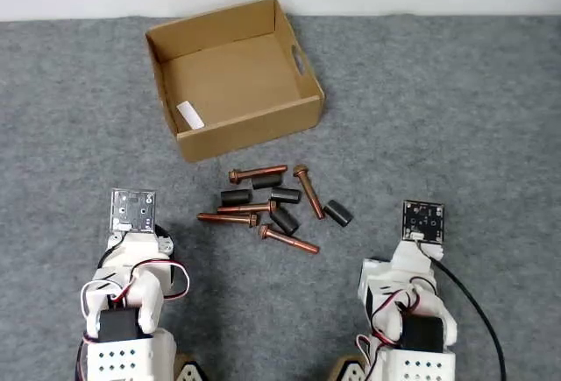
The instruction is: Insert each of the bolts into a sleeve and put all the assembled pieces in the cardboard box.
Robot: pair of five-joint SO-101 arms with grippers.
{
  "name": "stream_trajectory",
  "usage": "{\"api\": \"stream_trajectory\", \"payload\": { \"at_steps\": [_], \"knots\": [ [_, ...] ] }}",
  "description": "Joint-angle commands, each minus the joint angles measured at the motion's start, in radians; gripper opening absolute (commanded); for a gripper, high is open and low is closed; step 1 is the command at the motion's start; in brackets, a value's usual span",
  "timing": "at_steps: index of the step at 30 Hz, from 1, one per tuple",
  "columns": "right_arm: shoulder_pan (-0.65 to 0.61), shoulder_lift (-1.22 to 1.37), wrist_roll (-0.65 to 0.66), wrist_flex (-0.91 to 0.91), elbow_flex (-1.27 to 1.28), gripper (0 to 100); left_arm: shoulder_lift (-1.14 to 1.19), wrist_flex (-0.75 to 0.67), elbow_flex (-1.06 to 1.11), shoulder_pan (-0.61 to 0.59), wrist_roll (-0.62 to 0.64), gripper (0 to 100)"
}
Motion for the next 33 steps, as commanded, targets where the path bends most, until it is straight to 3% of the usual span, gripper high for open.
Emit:
{"api": "stream_trajectory", "payload": {
  "at_steps": [1,6,13,17,24,29,33],
  "knots": [
    [-0.004,0.005,-0.002,0.007,-0.103,1.2,-0.002,-0.028,-0.004,-0.005,-0.002,1],
    [-0.025,0.127,0.014,0.101,-0.347,1.2,-0.002,-0.028,-0.004,-0.005,-0.002,1],
    [-0.064,0.714,0.068,0.199,-0.839,1.2,-0.002,-0.028,-0.004,-0.005,-0.002,1],
    [-0.153,1.044,0.241,0.263,-1.056,1.2,-0.002,-0.028,-0.004,-0.005,-0.002,1],
    [-0.236,1.33,0.532,0.177,-1.14,0.9,-0.002,-0.028,-0.004,-0.005,-0.002,1],
    [-0.266,1.414,0.574,0.081,-1.14,2.1,-0.002,-0.028,-0.004,-0.005,-0.002,1],
    [-0.268,1.475,0.614,0.03,-1.14,16.6,-0.002,-0.028,-0.004,-0.005,-0.002,1]
  ]
}}
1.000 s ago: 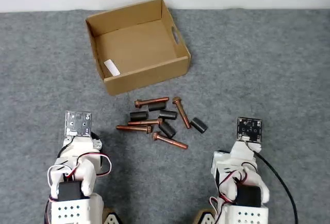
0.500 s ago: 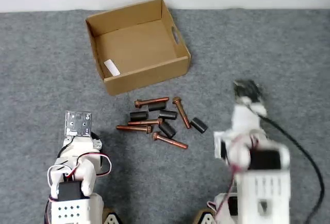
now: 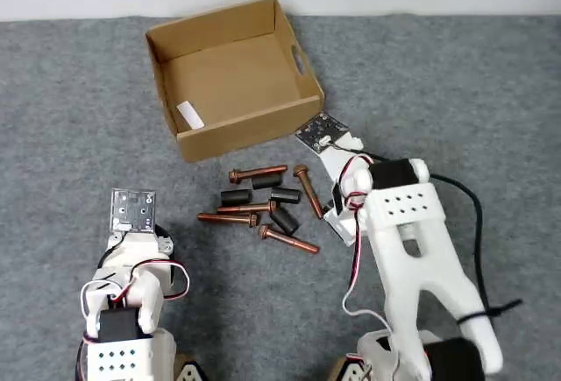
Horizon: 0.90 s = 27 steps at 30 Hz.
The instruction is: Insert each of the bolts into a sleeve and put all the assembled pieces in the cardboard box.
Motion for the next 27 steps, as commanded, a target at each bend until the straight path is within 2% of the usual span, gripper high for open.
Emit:
{"api": "stream_trajectory", "payload": {
  "at_steps": [1,4,11,25,27],
  "knots": [
    [-0.01,0.038,0.034,-0.065,-0.055,21.0,-0.002,-0.028,-0.004,-0.005,-0.002,1],
    [-0.019,0.076,0.04,-0.136,-0.055,27.4,-0.002,-0.028,-0.004,-0.005,-0.002,1],
    [-0.087,0.188,0.04,-0.268,-0.057,27.3,-0.002,-0.028,-0.004,-0.005,-0.002,1],
    [-0.074,0.41,0.037,-0.367,-0.058,27.1,-0.002,-0.028,-0.004,-0.005,-0.002,1],
    [-0.067,0.44,0.038,-0.387,-0.058,23.5,-0.002,-0.028,-0.004,-0.005,-0.002,1]
  ]
}}
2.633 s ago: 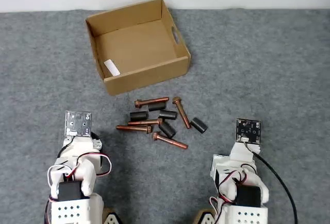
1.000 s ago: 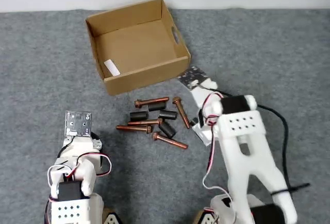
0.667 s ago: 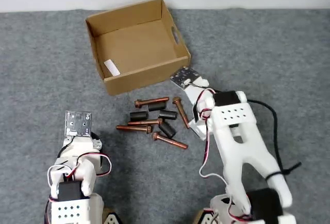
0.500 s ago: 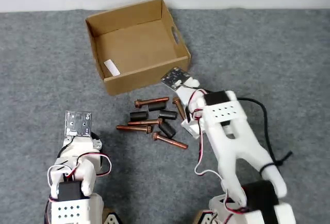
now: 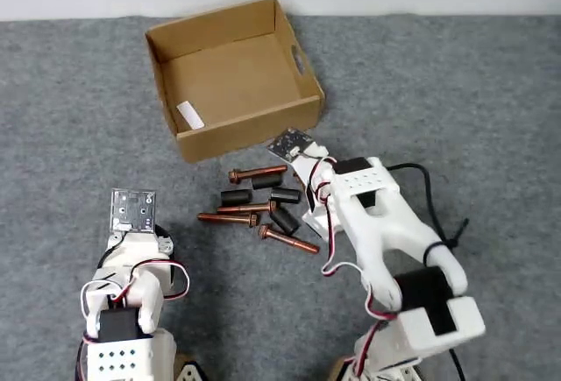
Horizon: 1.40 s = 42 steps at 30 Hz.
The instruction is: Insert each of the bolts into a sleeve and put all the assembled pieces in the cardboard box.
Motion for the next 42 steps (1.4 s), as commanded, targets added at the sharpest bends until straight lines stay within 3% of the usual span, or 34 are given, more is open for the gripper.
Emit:
{"api": "stream_trajectory", "payload": {
  "at_steps": [1,5,16,24,31,42],
  "knots": [
    [0.01,0.025,0.011,-0.033,-0.052,19.8,-0.002,-0.028,-0.004,-0.005,-0.002,1],
    [0.035,0.038,0.008,0.004,-0.091,0.2,-0.002,-0.028,-0.004,-0.005,-0.002,1],
    [0.234,-0.025,0.012,0.311,-0.256,0.9,-0.002,-0.028,-0.004,-0.005,-0.002,1],
    [0.252,-0.308,0.002,0.53,-0.259,0.9,-0.002,-0.028,-0.004,-0.005,-0.002,1],
    [0.266,-0.498,-0.296,0.73,-0.256,0.9,-0.002,-0.028,-0.004,-0.005,-0.002,1],
    [0.496,-0.799,-0.6,0.774,-0.256,0.8,-0.002,-0.028,-0.004,-0.005,-0.002,1]
  ]
}}
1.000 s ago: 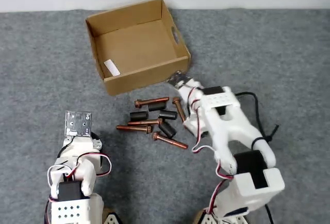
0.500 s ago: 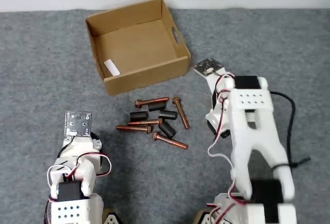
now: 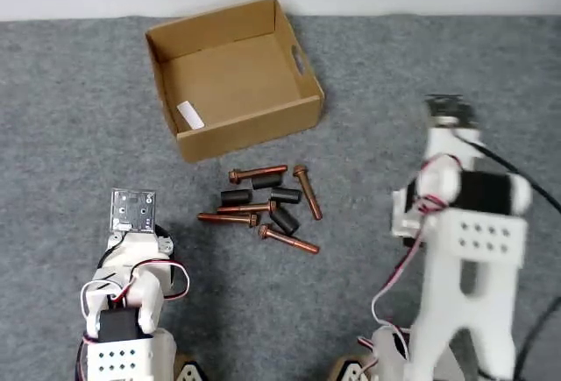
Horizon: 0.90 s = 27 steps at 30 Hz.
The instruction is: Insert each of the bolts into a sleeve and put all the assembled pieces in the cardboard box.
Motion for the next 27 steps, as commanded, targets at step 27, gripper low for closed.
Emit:
{"api": "stream_trajectory", "payload": {
  "at_steps": [27],
  "knots": [
    [0.2,-0.579,-0.285,0.044,0.288,0.8,0.018,0.195,-0.286,0.046,0.0,1]
  ]
}}
